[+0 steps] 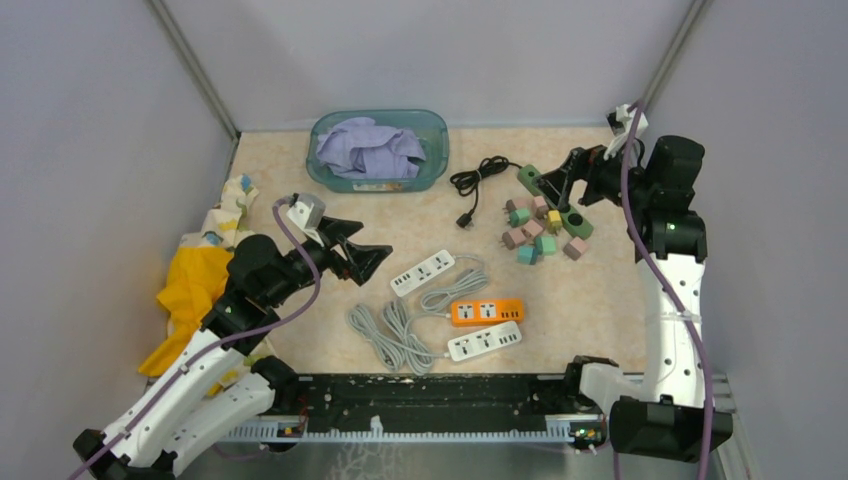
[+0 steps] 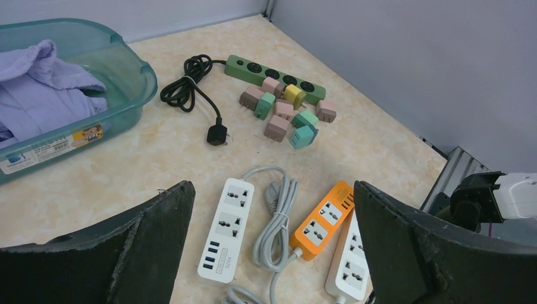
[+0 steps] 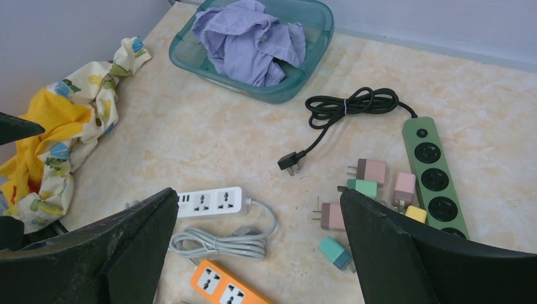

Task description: Pull the plug off the socket

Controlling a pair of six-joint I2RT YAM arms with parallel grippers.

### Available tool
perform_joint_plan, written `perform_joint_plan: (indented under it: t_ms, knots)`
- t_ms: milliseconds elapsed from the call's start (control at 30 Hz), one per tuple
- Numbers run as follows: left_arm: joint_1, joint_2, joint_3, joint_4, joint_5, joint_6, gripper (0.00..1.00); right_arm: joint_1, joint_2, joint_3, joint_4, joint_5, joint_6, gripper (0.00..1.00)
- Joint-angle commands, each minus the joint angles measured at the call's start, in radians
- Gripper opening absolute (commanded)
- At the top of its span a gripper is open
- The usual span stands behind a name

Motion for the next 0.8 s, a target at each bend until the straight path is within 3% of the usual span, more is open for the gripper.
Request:
perform_joint_plan:
  t_ms: [0,767]
  knots:
    - [0.005,-0.006,0.009,0.012,-0.009,0.011,1.00,-0.006,-0.028,0.041,0.022,0.008,0.022,0.99]
    - [0.005,-0.005,-0.025,0.006,-0.036,0.025,1.00,-0.006,-0.040,0.029,0.025,-0.013,-0.006,0.99]
